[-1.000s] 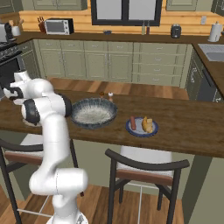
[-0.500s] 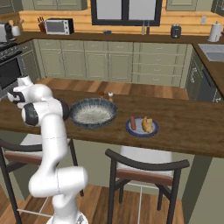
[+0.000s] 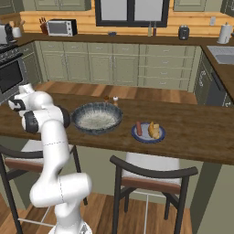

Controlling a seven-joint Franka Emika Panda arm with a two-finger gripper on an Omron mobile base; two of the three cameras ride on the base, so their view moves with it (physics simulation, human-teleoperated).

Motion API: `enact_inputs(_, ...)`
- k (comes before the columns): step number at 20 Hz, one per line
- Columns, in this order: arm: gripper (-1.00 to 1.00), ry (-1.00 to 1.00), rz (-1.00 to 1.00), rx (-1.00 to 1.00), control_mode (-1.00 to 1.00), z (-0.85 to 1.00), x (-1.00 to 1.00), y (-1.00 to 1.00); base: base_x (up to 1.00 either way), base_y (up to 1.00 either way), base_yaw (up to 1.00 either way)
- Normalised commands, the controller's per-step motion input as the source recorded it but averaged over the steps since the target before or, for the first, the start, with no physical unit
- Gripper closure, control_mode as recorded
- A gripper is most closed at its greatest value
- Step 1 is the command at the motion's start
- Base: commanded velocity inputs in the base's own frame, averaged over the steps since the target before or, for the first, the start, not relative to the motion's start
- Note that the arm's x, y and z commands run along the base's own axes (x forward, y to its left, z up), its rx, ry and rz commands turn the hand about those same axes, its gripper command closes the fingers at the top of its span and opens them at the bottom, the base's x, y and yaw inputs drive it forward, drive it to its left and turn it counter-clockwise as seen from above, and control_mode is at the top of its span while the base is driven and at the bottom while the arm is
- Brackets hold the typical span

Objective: Place one bun and one sausage from the bowl on each plate.

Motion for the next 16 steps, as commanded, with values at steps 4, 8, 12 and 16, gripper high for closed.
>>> enact_inputs(4, -1.0, 0.0, 0.0, 0.0, -1.0, 0.0, 0.0, 0.0, 0.0, 0.0, 0.0)
enact_inputs(8, -1.0, 0.0, 0.0, 0.0, -1.0, 0.0, 0.0, 0.0, 0.0, 0.0, 0.0)
enact_inputs(12, -1.0, 0.0, 0.0, 0.0, -1.0, 0.0, 0.0, 0.0, 0.0, 0.0, 0.0)
enact_inputs(16, -1.0, 0.0, 0.0, 0.0, -1.0, 0.05, 0.0, -0.02, 0.0, 0.0, 0.0)
